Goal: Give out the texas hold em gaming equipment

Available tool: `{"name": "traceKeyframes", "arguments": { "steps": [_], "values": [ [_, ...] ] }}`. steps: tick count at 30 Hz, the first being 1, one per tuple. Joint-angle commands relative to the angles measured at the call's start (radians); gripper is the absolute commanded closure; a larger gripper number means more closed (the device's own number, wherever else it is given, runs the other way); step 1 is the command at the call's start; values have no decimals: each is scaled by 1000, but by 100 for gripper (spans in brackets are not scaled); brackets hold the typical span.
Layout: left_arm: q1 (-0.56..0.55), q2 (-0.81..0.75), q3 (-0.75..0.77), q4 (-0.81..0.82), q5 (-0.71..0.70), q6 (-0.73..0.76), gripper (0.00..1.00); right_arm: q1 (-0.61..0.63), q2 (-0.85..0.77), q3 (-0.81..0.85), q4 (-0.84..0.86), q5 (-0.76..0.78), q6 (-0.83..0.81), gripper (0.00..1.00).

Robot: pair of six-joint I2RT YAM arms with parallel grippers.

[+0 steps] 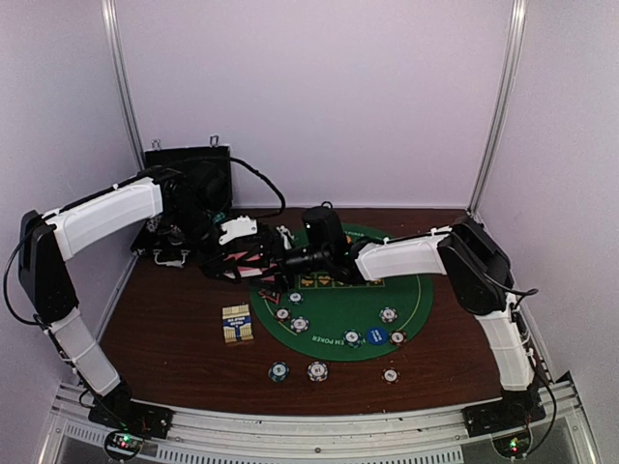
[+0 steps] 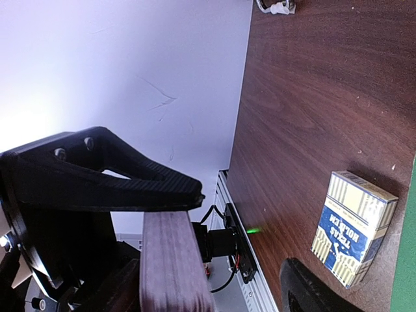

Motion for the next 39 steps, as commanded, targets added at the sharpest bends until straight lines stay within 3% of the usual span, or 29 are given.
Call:
{"name": "traceKeyframes", "arguments": {
  "steps": [1, 11, 21, 39],
  "values": [
    [3, -31, 35, -8, 25, 3, 100, -24, -38, -44, -40, 34, -5, 31],
    [3, -51, 21, -12, 22, 4, 100, -46, -92, -102, -92, 47, -54, 39],
    [3, -52, 9, -12, 9, 7, 100, -46, -136, -102, -5, 23, 3, 43],
    [3, -51, -13, -12, -24, 18, 100, -48, -200, -110, -119, 18, -61, 81]
  ]
}}
